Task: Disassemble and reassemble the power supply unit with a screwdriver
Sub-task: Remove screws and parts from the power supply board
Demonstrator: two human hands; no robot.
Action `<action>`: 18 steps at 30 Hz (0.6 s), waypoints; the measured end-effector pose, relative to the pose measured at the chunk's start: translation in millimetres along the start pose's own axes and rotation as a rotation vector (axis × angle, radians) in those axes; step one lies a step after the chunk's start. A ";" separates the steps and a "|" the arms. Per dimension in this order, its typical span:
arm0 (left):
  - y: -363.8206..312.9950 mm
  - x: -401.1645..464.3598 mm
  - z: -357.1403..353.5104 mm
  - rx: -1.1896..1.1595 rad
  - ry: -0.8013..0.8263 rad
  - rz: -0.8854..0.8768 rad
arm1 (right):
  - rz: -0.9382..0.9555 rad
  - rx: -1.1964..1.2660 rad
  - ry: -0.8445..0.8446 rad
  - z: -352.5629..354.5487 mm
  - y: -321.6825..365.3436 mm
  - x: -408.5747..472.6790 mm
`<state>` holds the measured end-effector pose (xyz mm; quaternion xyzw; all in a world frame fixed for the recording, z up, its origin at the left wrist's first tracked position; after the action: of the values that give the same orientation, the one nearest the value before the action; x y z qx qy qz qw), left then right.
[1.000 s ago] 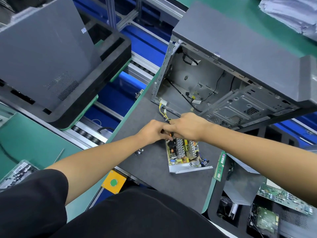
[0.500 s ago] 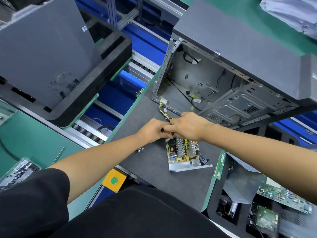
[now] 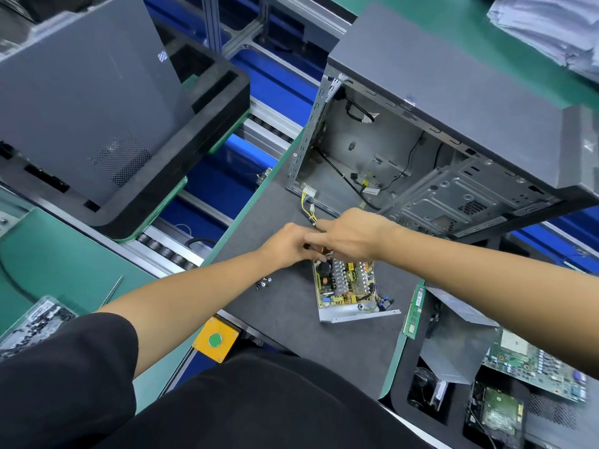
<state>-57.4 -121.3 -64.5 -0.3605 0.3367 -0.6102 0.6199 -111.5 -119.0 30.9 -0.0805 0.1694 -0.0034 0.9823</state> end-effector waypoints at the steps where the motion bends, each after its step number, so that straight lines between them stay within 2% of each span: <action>1: -1.4 0.1 0.1 -0.001 -0.003 -0.009 | 0.043 0.036 0.026 -1.0 1.5 -1.1; 2: -1.1 0.6 0.1 0.001 -0.006 -0.010 | 0.010 0.101 0.041 -1.2 0.2 -1.5; 3: -0.5 0.4 0.7 0.014 -0.008 -0.005 | -0.098 0.191 0.034 -0.9 -4.1 -1.2; 6: 4.2 -0.5 2.2 0.042 -0.015 0.008 | -0.621 0.437 0.010 -16.3 -21.4 -7.8; 8: 1.4 -0.3 2.3 0.034 -0.017 -0.005 | -0.754 0.495 0.031 -26.0 -21.1 -11.8; 10: 2.0 -0.1 2.5 0.038 -0.009 0.005 | -0.637 0.443 0.025 -16.9 -19.4 -8.8; 15: -1.8 -0.6 1.0 0.018 0.012 -0.004 | 0.097 -0.042 0.025 0.7 -1.7 -0.8; 18: -3.5 -1.0 1.0 0.070 0.025 -0.007 | 0.202 -0.055 0.032 -3.3 1.2 -1.9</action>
<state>-58.4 -120.2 -61.1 -0.3319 0.3218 -0.6282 0.6258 -114.4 -118.2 28.2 -0.0898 0.1924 0.0990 0.9722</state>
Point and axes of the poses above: each hand's wrist, its own x-axis towards the middle knuckle, its own z-axis out of the back of the hand, y = z × x, the point moved 9 cm from there along x, towards the middle knuckle, and after that the axes turned 11 degrees about -y, right-handed, at the moved point
